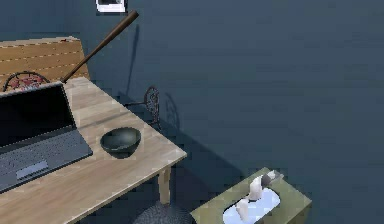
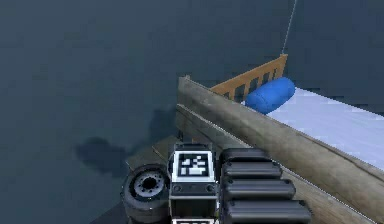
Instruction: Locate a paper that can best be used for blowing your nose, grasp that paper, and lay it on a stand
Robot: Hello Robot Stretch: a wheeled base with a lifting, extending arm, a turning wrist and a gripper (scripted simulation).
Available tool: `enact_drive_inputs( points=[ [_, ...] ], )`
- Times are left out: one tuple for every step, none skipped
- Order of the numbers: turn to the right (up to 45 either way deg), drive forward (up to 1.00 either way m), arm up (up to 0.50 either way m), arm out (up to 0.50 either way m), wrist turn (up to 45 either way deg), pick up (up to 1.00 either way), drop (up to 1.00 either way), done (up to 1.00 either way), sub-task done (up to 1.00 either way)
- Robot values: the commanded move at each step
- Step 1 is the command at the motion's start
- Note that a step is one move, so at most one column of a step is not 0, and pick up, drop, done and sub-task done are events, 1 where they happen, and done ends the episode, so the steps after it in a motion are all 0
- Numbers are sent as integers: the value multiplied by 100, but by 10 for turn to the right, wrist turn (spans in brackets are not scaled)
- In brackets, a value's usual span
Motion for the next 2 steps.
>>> enact_drive_inputs(
  points=[
    [-450, 0, 0, 0, 0, 0, 0, 0, 0],
    [-450, 0, 0, 0, 0, 0, 0, 0, 0]
  ],
)
